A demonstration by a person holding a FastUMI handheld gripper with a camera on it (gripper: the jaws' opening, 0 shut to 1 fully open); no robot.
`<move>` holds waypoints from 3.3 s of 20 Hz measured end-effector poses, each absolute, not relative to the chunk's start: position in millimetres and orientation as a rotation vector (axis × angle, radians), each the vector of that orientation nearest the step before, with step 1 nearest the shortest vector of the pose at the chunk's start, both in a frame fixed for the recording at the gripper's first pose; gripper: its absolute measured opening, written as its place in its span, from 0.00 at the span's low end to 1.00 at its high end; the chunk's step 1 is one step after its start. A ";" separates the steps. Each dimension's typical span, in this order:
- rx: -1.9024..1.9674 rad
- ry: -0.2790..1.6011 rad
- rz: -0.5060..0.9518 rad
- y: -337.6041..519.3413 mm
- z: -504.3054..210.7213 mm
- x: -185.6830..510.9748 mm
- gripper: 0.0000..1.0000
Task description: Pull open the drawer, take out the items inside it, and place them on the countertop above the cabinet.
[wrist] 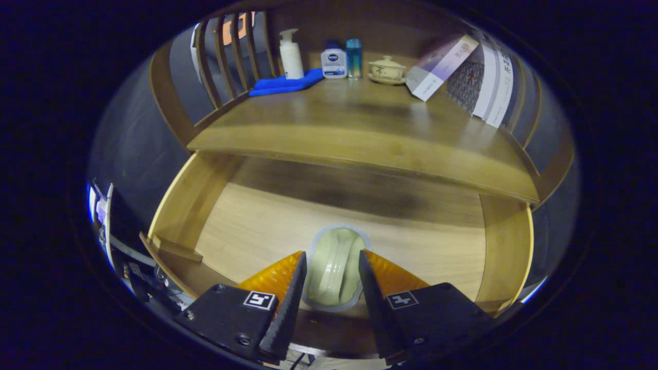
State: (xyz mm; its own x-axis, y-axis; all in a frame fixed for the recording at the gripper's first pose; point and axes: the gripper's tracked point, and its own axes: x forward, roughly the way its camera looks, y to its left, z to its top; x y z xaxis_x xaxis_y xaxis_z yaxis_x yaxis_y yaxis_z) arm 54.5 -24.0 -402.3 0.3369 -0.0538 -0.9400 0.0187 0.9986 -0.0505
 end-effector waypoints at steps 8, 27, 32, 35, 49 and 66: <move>0.002 1.287 -0.096 -27.6 -420.2 51.5 0.38; -0.062 0.962 -0.116 -49.1 -266.6 147.9 0.20; -0.068 0.997 -0.157 -65.8 -285.4 190.5 0.20; -0.065 1.015 -0.159 -69.3 -298.8 210.8 0.20; -0.062 0.923 -0.130 -62.4 -285.0 192.9 0.60; -0.051 0.620 0.048 33.5 -275.0 12.4 0.90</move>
